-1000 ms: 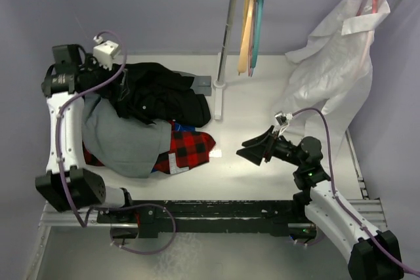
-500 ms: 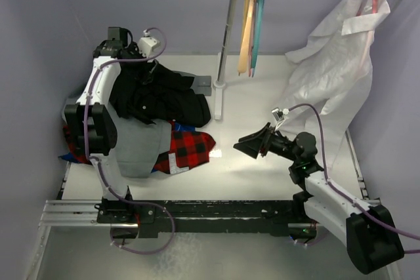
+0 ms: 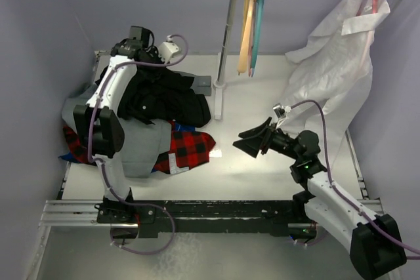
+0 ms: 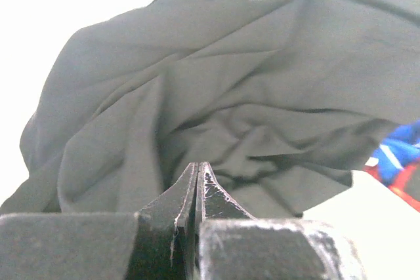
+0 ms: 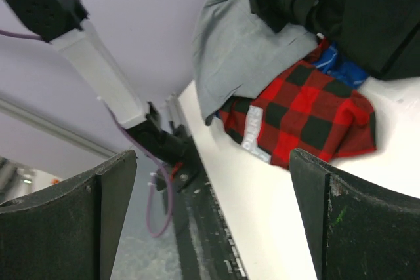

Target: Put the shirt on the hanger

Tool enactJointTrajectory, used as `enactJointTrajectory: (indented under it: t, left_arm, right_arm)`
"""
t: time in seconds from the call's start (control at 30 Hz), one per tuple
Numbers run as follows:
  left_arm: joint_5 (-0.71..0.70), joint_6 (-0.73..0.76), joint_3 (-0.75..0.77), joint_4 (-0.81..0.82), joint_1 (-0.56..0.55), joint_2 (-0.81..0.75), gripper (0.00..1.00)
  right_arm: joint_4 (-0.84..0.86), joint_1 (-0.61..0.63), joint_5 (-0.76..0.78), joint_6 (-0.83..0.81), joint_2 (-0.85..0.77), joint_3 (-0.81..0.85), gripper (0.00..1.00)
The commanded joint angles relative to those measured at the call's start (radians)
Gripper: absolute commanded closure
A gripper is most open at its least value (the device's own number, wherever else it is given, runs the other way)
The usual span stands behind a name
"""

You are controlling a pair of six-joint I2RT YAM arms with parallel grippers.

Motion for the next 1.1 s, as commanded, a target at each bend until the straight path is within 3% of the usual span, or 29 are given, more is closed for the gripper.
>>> enactJointTrajectory:
  t: [0.0, 0.2, 0.23, 0.27, 0.3, 0.43, 0.7, 0.87, 0.93, 0.97, 1.07]
  left_arm:
    - [0.029, 0.056, 0.103, -0.140, -0.107, -0.177, 1.00]
    - [-0.018, 0.057, 0.219, -0.244, -0.154, -0.274, 0.97]
    - [-0.077, 0.064, 0.195, -0.232, -0.156, -0.278, 0.71]
    - [-0.136, 0.073, 0.152, -0.197, -0.156, -0.285, 0.36]
    - [-0.210, 0.081, 0.081, -0.138, -0.155, -0.296, 0.16]
    - [-0.357, 0.150, -0.135, 0.093, -0.151, -0.311, 0.06]
    - [-0.383, 0.172, -0.115, 0.167, -0.083, -0.098, 0.05]
    - [-0.371, 0.179, -0.077, 0.162, -0.041, -0.011, 0.04]
    - [-0.364, 0.184, -0.064, 0.142, -0.024, 0.017, 0.09]
    - [-0.358, 0.185, -0.057, 0.126, -0.018, 0.031, 0.17]
    - [-0.324, 0.168, -0.020, 0.058, -0.008, 0.052, 0.85]
  right_arm:
    - [-0.218, 0.022, 0.068, -0.219, -0.018, 0.160, 0.01]
    - [-0.171, 0.031, 0.078, -0.257, 0.091, 0.199, 0.02]
    - [-0.136, 0.034, 0.070, -0.243, 0.102, 0.193, 0.02]
    - [-0.097, 0.036, 0.061, -0.223, 0.111, 0.180, 0.02]
    - [-0.056, 0.039, 0.055, -0.197, 0.118, 0.168, 0.02]
    - [0.006, 0.049, 0.040, -0.165, 0.121, 0.132, 0.02]
    - [-0.103, 0.052, 0.086, -0.204, 0.017, 0.088, 0.00]
    - [-0.098, 0.050, 0.084, -0.218, 0.044, 0.078, 0.00]
    - [-0.069, 0.051, 0.082, -0.218, 0.066, 0.077, 0.00]
    - [-0.053, 0.050, 0.081, -0.211, 0.081, 0.077, 0.00]
    - [-0.014, 0.051, 0.077, -0.196, 0.107, 0.074, 0.01]
